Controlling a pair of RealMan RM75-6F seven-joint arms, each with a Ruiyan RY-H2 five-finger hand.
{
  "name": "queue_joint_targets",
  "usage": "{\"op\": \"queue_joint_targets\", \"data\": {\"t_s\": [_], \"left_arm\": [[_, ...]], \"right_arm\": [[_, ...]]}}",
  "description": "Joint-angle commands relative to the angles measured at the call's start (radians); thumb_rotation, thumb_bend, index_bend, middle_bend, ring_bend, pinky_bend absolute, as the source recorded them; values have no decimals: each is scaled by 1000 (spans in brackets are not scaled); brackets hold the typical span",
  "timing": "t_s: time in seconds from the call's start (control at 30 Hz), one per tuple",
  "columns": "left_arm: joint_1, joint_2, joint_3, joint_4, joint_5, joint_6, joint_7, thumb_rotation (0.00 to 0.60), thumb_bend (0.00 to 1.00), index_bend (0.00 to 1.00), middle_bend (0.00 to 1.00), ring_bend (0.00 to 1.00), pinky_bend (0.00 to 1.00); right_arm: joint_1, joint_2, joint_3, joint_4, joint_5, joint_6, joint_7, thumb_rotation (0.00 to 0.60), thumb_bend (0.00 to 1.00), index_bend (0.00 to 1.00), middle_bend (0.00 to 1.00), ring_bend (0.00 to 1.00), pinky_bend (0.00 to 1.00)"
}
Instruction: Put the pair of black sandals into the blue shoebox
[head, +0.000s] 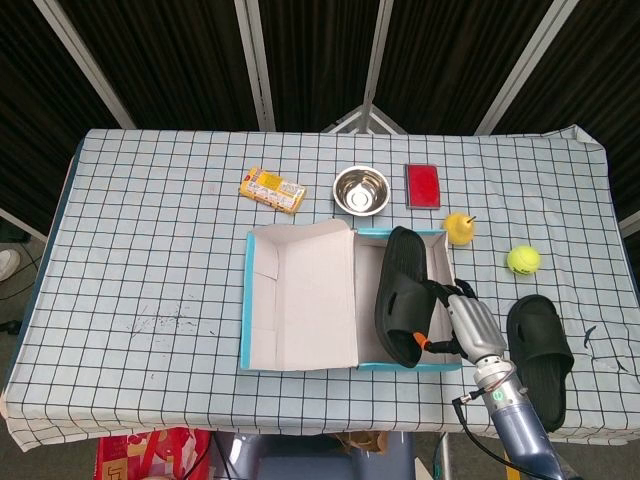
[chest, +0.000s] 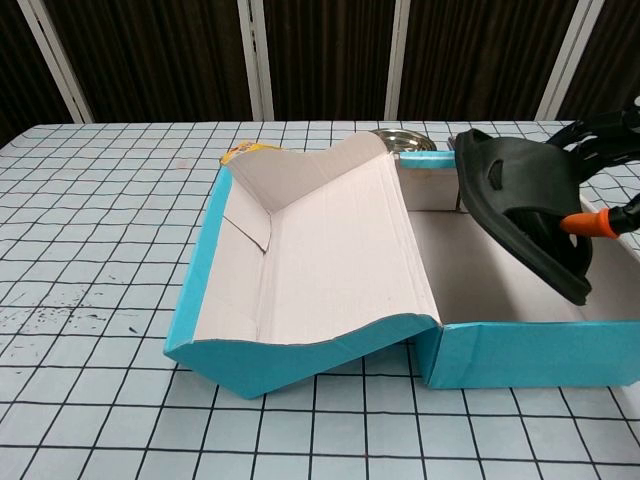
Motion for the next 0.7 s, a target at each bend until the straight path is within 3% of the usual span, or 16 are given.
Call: {"op": "queue_joint_targets", "data": {"t_s": [0.03, 0.37, 0.7], "left_arm": [[-1, -1, 0, 0, 0, -1, 1, 600, 503, 159, 33, 0, 117], [0, -1, -1, 1, -1, 0, 2, 600, 503, 159, 33, 0, 117], [-2, -3, -2, 3, -3, -4, 8, 600, 503, 159, 33, 0, 117]], "right_arm": [[21, 54, 3, -44, 49, -18, -32, 600, 449, 657, 517, 239, 0], [107, 136, 34, -105, 269, -95, -46, 600, 451, 657, 521, 243, 0], [187, 163, 71, -113, 395, -176, 15, 600, 456, 660, 524, 250, 0]]}}
